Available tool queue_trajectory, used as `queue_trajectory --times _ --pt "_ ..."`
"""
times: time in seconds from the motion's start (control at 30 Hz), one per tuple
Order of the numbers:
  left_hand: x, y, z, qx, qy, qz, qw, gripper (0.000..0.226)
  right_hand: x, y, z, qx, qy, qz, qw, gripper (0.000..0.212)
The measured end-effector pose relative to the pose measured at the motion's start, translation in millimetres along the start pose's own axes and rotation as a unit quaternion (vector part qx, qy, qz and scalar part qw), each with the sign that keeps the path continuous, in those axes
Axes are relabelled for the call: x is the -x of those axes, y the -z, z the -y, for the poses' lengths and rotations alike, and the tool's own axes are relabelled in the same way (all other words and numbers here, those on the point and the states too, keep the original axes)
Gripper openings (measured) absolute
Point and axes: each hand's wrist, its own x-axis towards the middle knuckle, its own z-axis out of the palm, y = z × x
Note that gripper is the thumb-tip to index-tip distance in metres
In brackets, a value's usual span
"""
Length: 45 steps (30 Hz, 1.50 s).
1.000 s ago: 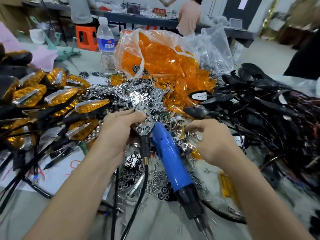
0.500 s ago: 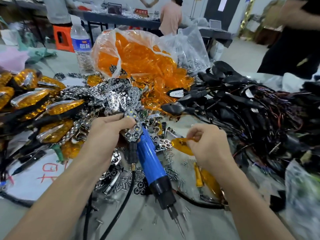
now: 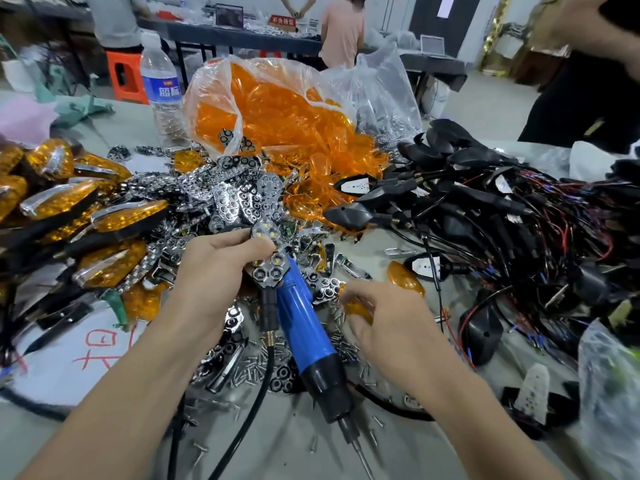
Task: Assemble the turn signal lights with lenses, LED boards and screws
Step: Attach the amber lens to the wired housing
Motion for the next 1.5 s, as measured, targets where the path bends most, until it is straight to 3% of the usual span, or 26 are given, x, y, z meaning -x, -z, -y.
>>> queue_trajectory --times 0.07,0.1,0.2,0.27,0.37,0.47,0.6,0.67,0.77,0.93,1.2,1.33,1.5 --pt "0 -1 2 0.005 0.001 -0.003 1.0 0.012 1 2 -2 0.056 0.012 -0.015 0.998 0.054" --pt "0 -1 3 0.01 0.0 -0.006 1.0 0.01 1 1 0 0.111 0.011 -0.027 0.993 0.056" --pt "-2 -1 4 0.015 0.003 -0.012 1.0 0.005 -1 -4 8 0.147 -0.048 -0.016 0.988 0.04" --pt "-1 -1 3 0.017 0.004 -0.01 1.0 0.006 -5 -6 10 0.13 -0.075 -0.014 0.989 0.044" --pt "0 -2 3 0.01 0.0 -0.015 1.0 0.007 -11 2 20 -0.057 -0.089 -0.06 0.993 0.048" --pt "0 -3 1 0.0 -0.008 -0.023 1.0 0.008 -22 3 45 -0.287 -0.059 -0.08 0.953 0.032" --pt "0 -2 1 0.013 -0.016 -0.025 0.999 0.016 -29 -11 86 -0.377 0.017 -0.098 0.921 0.031" --pt "-2 0 2 0.032 -0.026 -0.046 0.998 0.013 -29 -20 96 -0.379 0.025 -0.119 0.918 0.029" --pt "-4 5 1 0.041 -0.047 -0.052 0.997 0.027 -30 -30 101 -0.373 0.052 -0.091 0.922 0.021" --pt "-7 10 -2 0.057 -0.067 -0.041 0.995 0.029 -35 -37 94 -0.379 0.073 -0.075 0.92 0.028" --pt "-5 15 -7 0.136 0.017 0.08 0.987 0.045 -32 -39 92 -0.349 0.065 -0.122 0.927 0.036" --pt "-6 19 -6 0.132 0.014 0.123 0.984 0.051 -33 -39 88 -0.345 0.057 -0.122 0.929 0.037" --pt "-4 15 -7 0.094 -0.021 0.088 0.991 0.042 -31 -38 86 -0.358 0.042 -0.15 0.921 0.043"
